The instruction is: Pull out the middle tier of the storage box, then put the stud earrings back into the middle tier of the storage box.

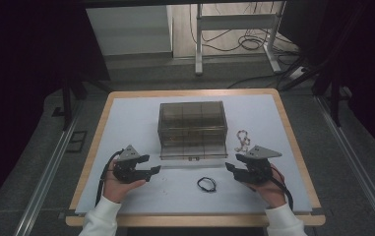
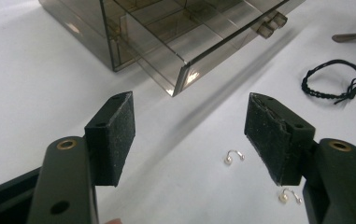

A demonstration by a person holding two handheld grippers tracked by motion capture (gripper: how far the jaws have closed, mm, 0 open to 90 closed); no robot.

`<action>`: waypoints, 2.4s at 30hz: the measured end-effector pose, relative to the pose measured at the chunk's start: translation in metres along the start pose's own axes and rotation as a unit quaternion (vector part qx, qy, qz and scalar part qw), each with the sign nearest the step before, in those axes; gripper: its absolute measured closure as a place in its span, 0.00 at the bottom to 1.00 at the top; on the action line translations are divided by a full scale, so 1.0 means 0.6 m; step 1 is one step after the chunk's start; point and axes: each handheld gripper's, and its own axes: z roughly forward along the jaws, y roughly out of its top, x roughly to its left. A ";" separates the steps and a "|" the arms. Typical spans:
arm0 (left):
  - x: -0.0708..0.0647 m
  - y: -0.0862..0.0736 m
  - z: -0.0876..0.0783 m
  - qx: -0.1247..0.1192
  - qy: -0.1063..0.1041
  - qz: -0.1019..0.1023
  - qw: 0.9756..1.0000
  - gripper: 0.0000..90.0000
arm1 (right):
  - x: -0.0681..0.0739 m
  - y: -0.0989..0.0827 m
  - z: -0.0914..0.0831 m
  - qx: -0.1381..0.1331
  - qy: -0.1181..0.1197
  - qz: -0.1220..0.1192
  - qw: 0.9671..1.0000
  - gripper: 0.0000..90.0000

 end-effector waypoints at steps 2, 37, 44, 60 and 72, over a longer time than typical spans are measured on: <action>0.000 -0.005 -0.004 0.003 0.006 0.001 1.000 0.38 | 0.001 -0.003 -0.005 -0.001 0.003 -0.001 1.000 0.50; -0.009 0.001 -0.028 0.053 0.001 0.019 0.998 0.48 | 0.002 -0.027 -0.026 0.000 0.004 0.007 1.000 0.46; -0.020 0.012 -0.011 0.082 -0.007 0.037 0.996 0.50 | 0.001 -0.028 -0.027 0.001 0.003 0.008 1.000 0.46; -0.030 0.019 0.029 0.146 -0.014 0.055 0.988 0.58 | 0.003 -0.031 -0.023 0.005 -0.001 0.007 1.000 0.46; -0.040 0.021 0.052 0.169 -0.007 0.074 0.983 0.67 | 0.002 -0.031 -0.026 0.003 -0.004 0.008 1.000 0.46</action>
